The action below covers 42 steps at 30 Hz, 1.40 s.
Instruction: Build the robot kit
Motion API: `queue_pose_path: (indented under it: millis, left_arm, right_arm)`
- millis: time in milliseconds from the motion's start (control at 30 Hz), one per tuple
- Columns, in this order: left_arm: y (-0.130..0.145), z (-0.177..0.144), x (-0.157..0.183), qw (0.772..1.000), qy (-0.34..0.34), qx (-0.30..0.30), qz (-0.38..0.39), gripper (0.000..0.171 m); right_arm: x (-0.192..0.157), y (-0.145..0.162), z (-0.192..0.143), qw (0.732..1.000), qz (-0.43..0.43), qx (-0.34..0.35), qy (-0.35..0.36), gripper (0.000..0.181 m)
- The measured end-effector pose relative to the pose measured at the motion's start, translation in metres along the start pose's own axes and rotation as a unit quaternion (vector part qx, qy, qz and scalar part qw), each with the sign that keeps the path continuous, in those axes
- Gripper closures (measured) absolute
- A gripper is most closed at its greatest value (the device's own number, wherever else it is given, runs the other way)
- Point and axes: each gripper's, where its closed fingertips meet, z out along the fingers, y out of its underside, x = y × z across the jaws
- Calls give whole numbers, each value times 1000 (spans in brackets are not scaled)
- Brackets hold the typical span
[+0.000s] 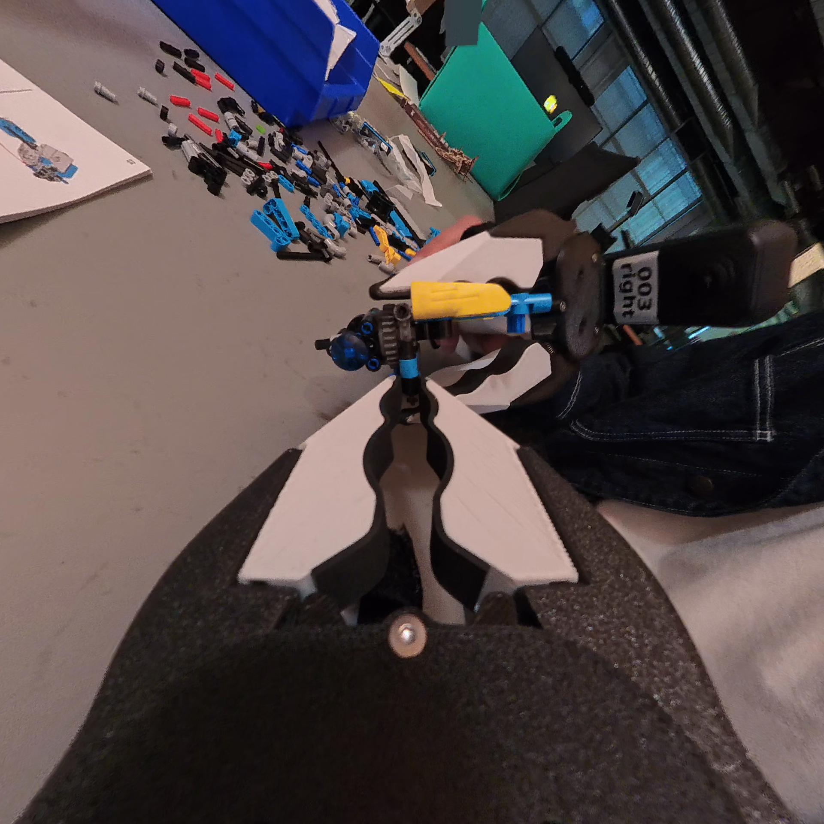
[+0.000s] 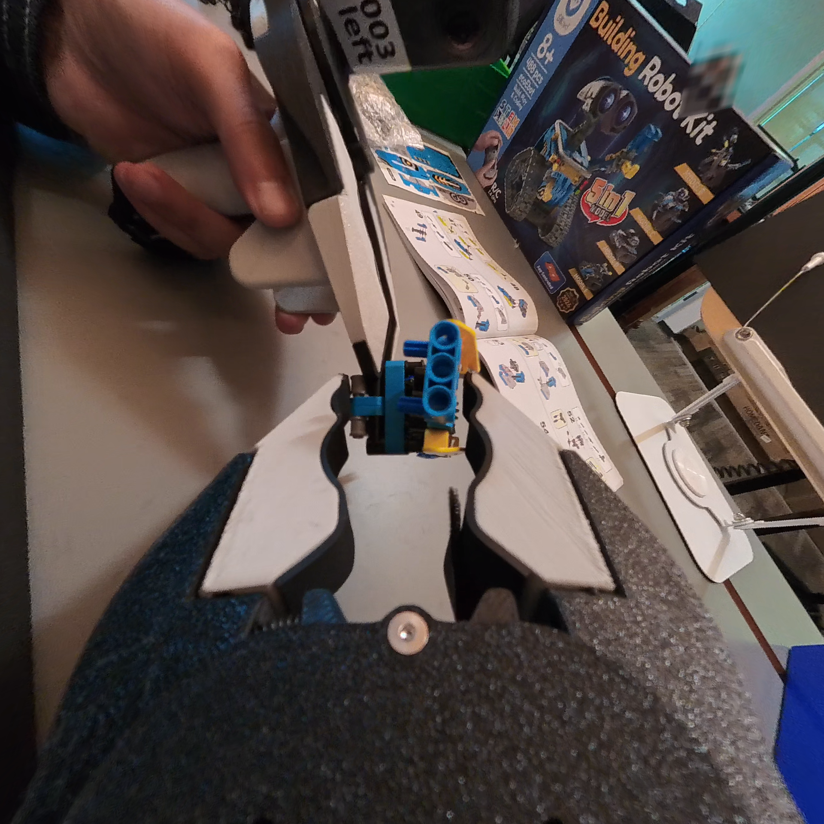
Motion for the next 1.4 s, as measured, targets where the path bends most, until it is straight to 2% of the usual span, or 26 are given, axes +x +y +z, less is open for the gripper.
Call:
queue_pose_path:
  millis: [133, 200, 233, 333, 400, 800, 900, 1233, 1400]
  left_arm:
    - [-8, -1, 4, 998, -18, 15, 50, 164]
    - [-13, -3, 5, 997, -31, 25, 68, 151]
    - [-13, -3, 7, 996, -29, 26, 75, 151]
    - [-14, -1, 9, 993, -44, 27, 108, 154]
    - [-14, -2, 8, 990, -54, 27, 129, 164]
    - [-18, -3, 11, 982, -80, 41, 164, 166]
    - [-14, -1, 6, 984, -90, 31, 154, 166]
    - [-18, -1, 5, 990, -78, 48, 112, 167]
    - [-12, 1, 0, 984, -99, 21, 150, 166]
  right_arm:
    - [7, -6, -4, 999, -36, 9, 39, 131]
    - [9, -8, -5, 997, -49, 12, 53, 131]
    - [8, -8, -5, 997, -55, 10, 55, 131]
    - [4, -9, -4, 994, -84, 7, 64, 132]
    - [3, -11, -4, 993, -97, 11, 73, 132]
    - [5, -15, -6, 992, -93, 21, 81, 133]
    - [3, -8, -3, 990, -112, -1, 80, 133]
    - [5, -10, -3, 989, -116, -4, 86, 138]
    - [1, -3, 0, 993, -95, -14, 65, 135]
